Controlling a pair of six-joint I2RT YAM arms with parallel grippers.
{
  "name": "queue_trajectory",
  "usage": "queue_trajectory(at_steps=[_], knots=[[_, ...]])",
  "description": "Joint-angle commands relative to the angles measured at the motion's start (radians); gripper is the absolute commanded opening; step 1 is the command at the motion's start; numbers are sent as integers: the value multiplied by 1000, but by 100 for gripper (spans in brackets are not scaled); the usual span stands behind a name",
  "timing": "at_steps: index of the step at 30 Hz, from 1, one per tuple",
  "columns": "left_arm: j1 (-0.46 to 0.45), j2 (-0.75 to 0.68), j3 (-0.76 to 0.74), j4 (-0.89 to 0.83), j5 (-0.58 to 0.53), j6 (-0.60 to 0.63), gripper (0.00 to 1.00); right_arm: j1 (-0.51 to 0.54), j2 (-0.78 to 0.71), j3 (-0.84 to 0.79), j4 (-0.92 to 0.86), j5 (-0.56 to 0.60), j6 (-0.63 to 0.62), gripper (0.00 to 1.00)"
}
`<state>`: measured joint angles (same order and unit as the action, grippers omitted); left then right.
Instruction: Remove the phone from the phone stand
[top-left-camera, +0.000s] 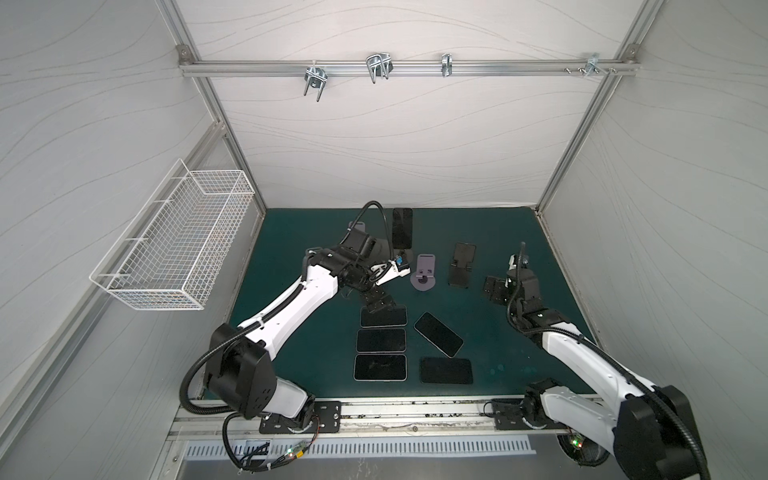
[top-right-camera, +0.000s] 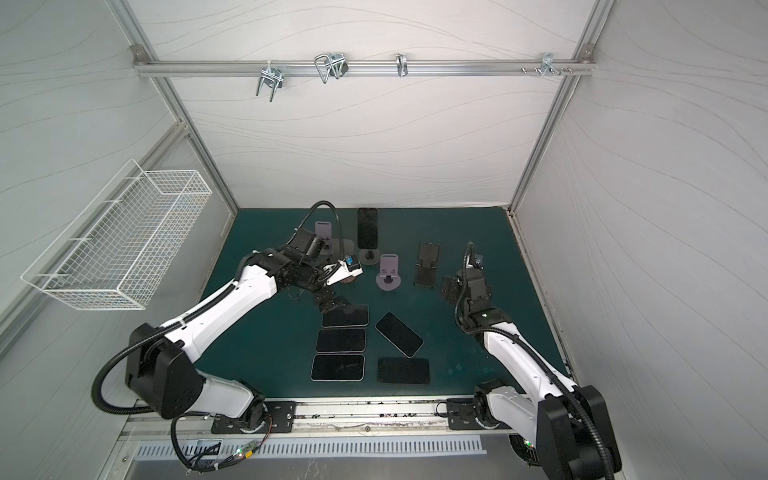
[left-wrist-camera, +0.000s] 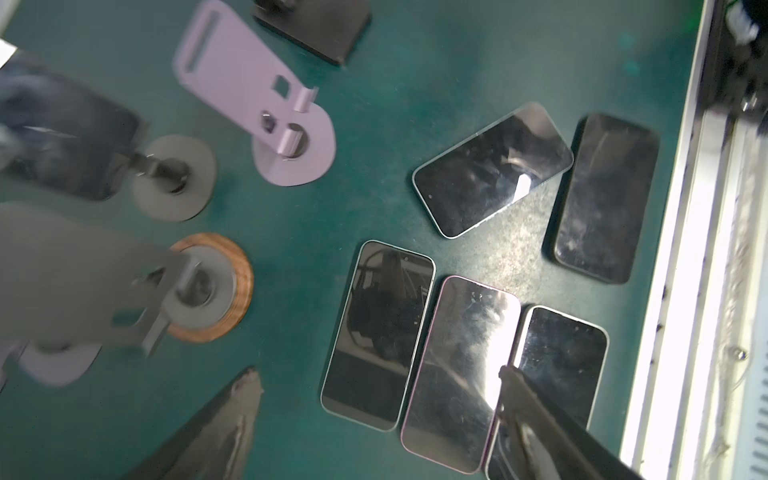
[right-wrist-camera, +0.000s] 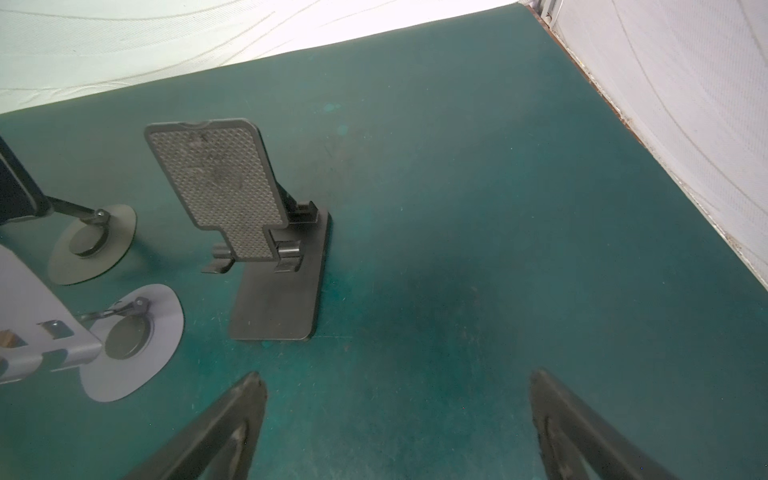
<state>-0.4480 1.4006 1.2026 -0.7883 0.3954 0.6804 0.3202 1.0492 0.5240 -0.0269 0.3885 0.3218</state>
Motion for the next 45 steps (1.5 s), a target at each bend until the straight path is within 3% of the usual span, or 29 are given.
queue_trajectory(at_steps=[1,8,14,17,26,37,45], knots=[[75,-60,-16,7,61,-118,93,7,19,25,-24,32,32,99],[322,-169,-225,217,55,-251,100,179,108,173,-123,132,50,99],[492,-154,-322,382,-120,-384,100,332,275,406,-250,202,60,99],[566,-136,-327,408,-140,-423,100,386,354,508,-293,212,71,99],[605,-136,-512,717,-366,-441,99,417,574,806,-429,120,185,99],[686,-113,-523,790,-312,-495,99,416,835,1161,-577,70,297,99],[695,-119,-529,791,-299,-496,98,418,1023,1353,-589,108,321,99]])
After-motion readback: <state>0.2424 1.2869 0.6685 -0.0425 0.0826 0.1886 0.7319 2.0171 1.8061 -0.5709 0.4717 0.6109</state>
